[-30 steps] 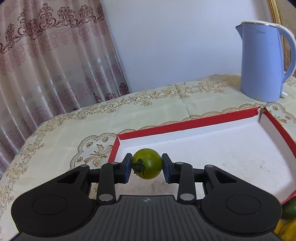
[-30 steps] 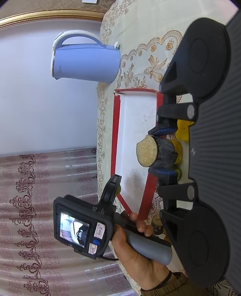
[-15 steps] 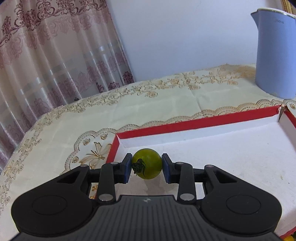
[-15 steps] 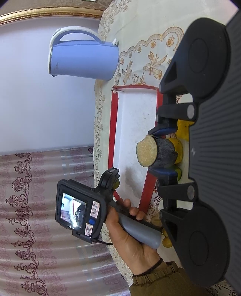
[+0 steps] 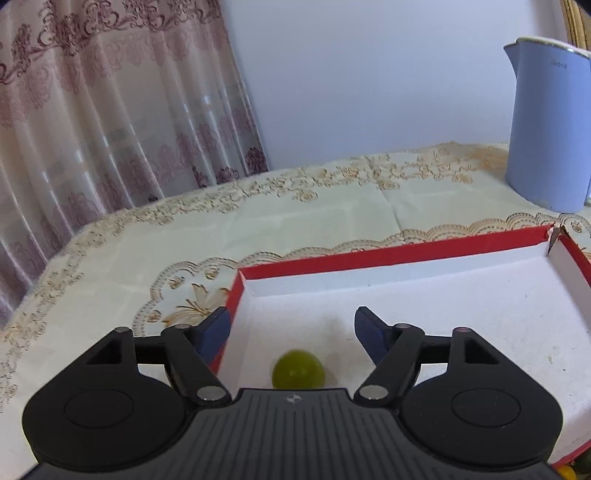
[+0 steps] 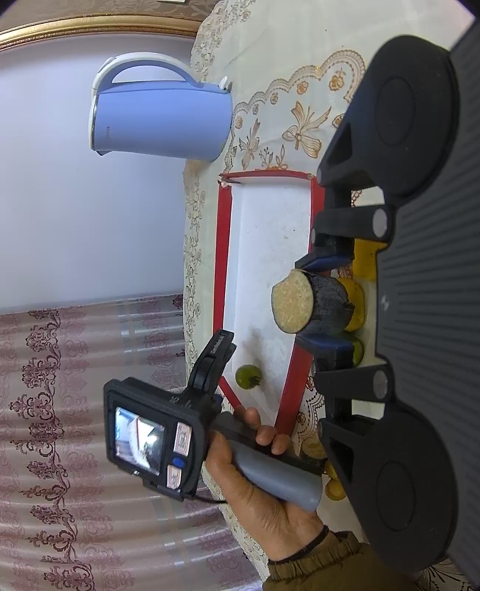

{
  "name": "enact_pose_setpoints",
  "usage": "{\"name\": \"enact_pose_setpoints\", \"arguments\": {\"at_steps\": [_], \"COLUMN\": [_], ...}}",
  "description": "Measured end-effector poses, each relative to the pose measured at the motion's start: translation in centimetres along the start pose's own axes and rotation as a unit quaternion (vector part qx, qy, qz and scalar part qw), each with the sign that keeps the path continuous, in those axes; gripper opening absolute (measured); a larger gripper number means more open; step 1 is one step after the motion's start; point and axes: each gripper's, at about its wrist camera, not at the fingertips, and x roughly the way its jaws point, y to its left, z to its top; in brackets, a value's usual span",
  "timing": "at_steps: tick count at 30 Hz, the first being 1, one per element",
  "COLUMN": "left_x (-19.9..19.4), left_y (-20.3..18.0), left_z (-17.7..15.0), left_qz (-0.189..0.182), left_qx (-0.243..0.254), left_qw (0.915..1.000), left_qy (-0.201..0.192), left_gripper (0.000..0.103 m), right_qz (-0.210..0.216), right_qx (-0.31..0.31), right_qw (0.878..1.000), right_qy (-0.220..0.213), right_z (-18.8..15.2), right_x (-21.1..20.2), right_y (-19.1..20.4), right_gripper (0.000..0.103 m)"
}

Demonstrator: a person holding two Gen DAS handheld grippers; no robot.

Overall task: Organize fruits
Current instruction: 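Carry the dark eggplant slice into the tray and open the right gripper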

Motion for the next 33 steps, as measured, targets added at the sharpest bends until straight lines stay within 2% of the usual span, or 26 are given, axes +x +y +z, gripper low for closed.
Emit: {"name": "enact_pose_setpoints", "arguments": {"at_steps": [5,7,8,13,16,20,27,33], "left_x": [-4.0,-5.9,-6.8,-10.1,-11.6,-12.6,-12.5,-12.8], "left_y": [1.4,2.2,2.5,3.9,4.5,5.1,6.0,5.7], "left_z": [-1.2,-2.2,-2.8,-6.4,-8.2,-10.0,-11.2,-11.4], "left_qz": [0.011,0.014,0.012,-0.013,-0.009,0.004,-0.012,-0.021], "left_qx": [-0.021,-0.036,-0.044,-0.089,-0.108,-0.113,-0.121,-0.114], "left_qw": [0.9995,0.9989,0.9986,0.9956,0.9937,0.9931,0.9925,0.9931], "left_qy": [-0.02,-0.027,-0.028,-0.024,-0.029,-0.03,-0.01,-0.018], "left_gripper": [0.074,0.079,0.083,0.083,0.083,0.083,0.083,0.083], "right_qz": [0.0,-0.001,-0.001,-0.001,-0.001,-0.006,-0.008,-0.014], "right_qx": [0.0,0.002,0.003,0.006,0.009,0.006,0.003,0.0], "right_qw": [1.0,1.0,1.0,1.0,1.0,1.0,1.0,1.0], "right_qy": [-0.005,-0.005,-0.005,-0.005,-0.006,-0.007,-0.007,-0.001], "right_z": [0.3,0.4,0.5,0.9,1.4,2.1,3.4,4.1], "right_x": [0.0,0.2,0.3,0.9,1.3,1.8,2.9,4.2], "right_y": [-0.1,-0.3,-0.3,-0.6,-0.8,-1.0,-1.0,-0.9], "right_gripper": [0.034,0.034,0.034,0.034,0.034,0.034,0.034,0.034]}}
